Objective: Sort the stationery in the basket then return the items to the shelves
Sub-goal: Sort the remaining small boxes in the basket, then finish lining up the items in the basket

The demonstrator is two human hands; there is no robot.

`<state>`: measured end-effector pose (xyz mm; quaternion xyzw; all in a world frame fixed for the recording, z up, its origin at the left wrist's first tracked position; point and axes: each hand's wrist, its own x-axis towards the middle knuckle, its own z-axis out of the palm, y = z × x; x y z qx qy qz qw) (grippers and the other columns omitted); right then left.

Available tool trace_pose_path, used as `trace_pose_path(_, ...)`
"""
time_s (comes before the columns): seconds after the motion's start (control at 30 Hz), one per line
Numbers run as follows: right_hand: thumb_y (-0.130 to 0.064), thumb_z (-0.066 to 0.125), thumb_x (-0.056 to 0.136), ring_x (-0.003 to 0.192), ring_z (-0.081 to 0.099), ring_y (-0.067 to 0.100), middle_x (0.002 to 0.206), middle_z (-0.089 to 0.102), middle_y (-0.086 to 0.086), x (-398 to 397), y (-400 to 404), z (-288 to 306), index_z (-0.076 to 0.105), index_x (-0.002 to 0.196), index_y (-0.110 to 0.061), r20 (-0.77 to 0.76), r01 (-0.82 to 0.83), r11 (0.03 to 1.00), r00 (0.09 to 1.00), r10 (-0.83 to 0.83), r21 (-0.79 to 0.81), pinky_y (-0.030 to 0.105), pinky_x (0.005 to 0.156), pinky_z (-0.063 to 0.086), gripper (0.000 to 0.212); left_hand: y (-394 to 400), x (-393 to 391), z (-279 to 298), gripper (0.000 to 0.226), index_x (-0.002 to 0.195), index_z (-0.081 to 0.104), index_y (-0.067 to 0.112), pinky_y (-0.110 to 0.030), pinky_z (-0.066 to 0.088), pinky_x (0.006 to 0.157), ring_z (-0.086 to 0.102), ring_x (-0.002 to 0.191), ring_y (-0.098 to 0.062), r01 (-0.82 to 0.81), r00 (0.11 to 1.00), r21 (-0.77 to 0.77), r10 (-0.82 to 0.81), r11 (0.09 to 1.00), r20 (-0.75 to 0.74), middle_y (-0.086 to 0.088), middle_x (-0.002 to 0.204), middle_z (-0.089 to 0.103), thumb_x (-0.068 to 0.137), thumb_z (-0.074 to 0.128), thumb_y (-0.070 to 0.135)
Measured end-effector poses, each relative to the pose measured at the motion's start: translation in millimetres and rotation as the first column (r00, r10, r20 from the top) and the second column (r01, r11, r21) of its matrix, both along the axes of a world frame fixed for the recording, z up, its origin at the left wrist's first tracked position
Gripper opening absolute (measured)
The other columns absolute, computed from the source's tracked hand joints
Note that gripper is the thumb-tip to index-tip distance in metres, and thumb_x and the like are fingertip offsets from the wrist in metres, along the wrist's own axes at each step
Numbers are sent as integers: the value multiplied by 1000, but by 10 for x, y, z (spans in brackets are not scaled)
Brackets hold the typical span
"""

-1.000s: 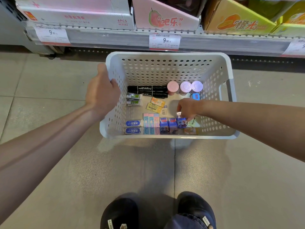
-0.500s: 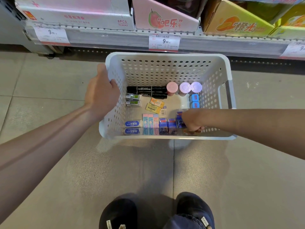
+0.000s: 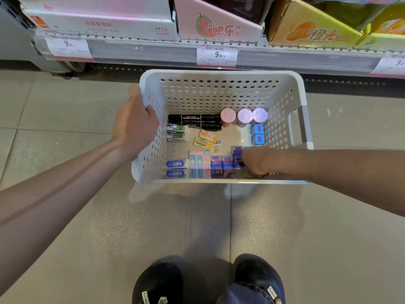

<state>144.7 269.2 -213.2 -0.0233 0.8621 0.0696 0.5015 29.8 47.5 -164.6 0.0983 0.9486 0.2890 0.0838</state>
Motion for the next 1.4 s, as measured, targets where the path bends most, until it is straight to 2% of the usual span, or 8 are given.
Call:
trace_pose_path(0.2,-12,51,94,98,60,22,108,62,8,-22,4,16,58,116,-4,41,-43,999,998,42,20,28,80,47,24,12,15,9,25,121,33,-3,-36,42,48,49,50,-25,3,1000,13,-4,1000,6,-6,61,44,98,37,8)
trace_pose_path(0.37,-21,41,100,66,48,13,78,49,0,-151,53,128,54,82,-8,36,56,998,998,-55,-30,21,58,39,25,16,10,12,24,120,34,-2,-33,40,46,47,51,-21,-9,1000,12,8,1000,12,-4,64,45,99,37,8)
trace_pose_path(0.5,-6,34,99,100,47,21,115,52,14,-229,80,123,55,121,0,-74,108,987,990,-117,-116,27,71,39,31,9,13,18,25,121,33,-2,-35,41,46,48,51,-21,-10,1000,10,10,1000,21,-4,65,44,99,38,9)
trace_pose_path(0.63,-7,32,101,118,39,29,130,43,18,-172,43,52,49,129,1,-115,193,966,970,-214,-175,33,88,42,34,-2,6,27,22,116,34,-2,-51,49,50,52,55,-33,-6,1000,6,6,1000,16,-10,65,47,98,38,10)
trace_pose_path(0.87,-17,32,101,102,55,33,106,56,17,-136,53,4,54,118,4,0,362,884,925,-379,-296,35,84,42,35,-9,3,30,21,116,34,-2,-51,48,49,49,54,-31,-2,1000,7,2,1000,22,-9,63,44,97,37,8)
trace_pose_path(1.17,-13,41,97,103,57,30,118,56,18,-219,172,5,51,127,1,128,535,768,840,-527,-353,27,72,48,34,8,15,43,23,119,34,-2,-51,51,51,53,54,-32,4,1000,-8,-3,1000,16,-12,67,49,98,37,9)
trace_pose_path(1.27,-21,37,99,72,57,22,86,58,9,-256,142,5,56,107,-4,81,478,817,874,-479,-322,33,66,50,26,13,18,47,23,119,33,-2,-52,51,51,53,54,-31,4,1000,-3,-4,1000,16,-11,67,49,98,38,9)
trace_pose_path(1.4,-21,37,98,66,47,21,65,45,4,-378,-12,52,42,64,-10,-151,380,850,877,-457,-364,25,51,32,37,2,4,42,24,118,33,-2,-52,51,51,51,53,-29,1,1000,3,-1,1000,14,-6,65,45,98,38,9)
